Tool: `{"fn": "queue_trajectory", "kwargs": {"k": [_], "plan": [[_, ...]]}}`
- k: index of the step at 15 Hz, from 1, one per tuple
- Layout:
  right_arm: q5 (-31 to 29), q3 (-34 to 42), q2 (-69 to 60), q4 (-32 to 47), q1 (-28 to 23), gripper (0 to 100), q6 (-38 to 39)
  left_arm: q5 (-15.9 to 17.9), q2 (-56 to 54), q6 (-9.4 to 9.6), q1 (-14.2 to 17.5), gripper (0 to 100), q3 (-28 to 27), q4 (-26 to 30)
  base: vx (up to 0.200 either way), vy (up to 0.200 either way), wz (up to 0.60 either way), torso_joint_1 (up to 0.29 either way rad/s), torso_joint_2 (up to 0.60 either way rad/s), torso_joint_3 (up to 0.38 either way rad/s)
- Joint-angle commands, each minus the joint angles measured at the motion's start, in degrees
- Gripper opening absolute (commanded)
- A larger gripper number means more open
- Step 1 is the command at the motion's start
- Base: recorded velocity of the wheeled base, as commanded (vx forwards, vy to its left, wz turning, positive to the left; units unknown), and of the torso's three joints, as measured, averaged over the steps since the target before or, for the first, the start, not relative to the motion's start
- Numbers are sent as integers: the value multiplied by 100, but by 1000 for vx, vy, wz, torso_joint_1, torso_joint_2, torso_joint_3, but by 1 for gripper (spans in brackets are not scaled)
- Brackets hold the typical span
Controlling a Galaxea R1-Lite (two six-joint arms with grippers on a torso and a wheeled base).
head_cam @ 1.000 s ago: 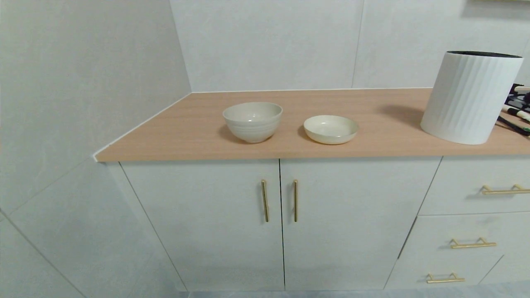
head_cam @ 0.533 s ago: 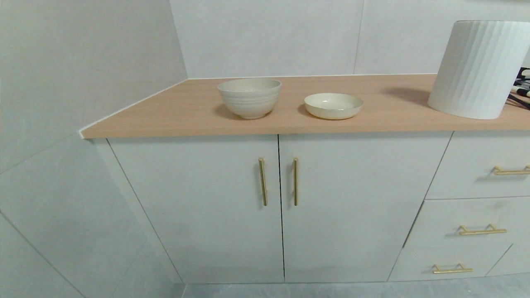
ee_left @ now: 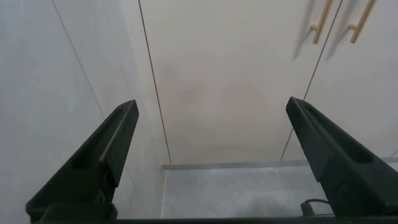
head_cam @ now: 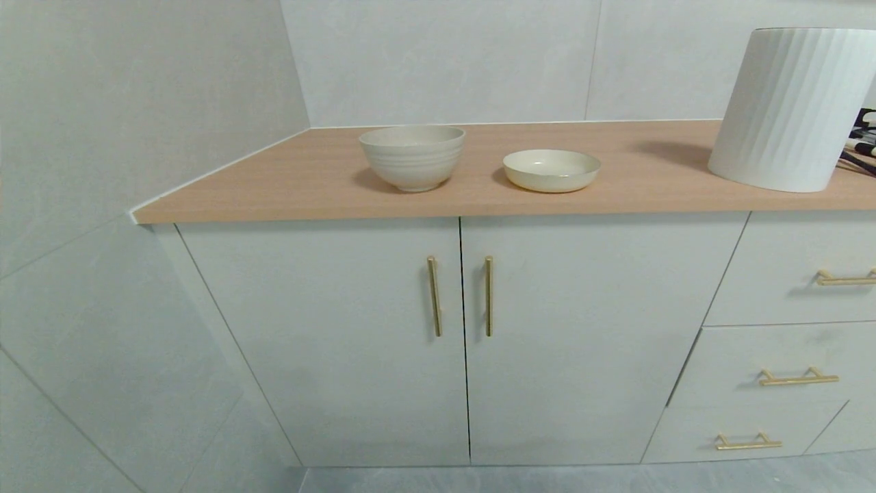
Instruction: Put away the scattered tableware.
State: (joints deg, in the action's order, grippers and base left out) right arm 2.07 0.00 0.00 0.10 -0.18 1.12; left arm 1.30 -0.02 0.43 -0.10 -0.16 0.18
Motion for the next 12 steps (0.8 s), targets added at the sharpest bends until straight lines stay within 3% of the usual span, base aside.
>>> {"fn": "queue_trajectory", "kwargs": {"k": [1, 12], "plan": [[4, 0, 9, -1, 1, 100, 2, 1, 2, 1, 1, 100, -2, -1, -200, 0, 0, 7, 17, 2], [4, 0, 9, -1, 1, 100, 2, 1, 2, 19, 1, 100, 7, -1, 0, 0, 0, 0, 0, 0]]}}
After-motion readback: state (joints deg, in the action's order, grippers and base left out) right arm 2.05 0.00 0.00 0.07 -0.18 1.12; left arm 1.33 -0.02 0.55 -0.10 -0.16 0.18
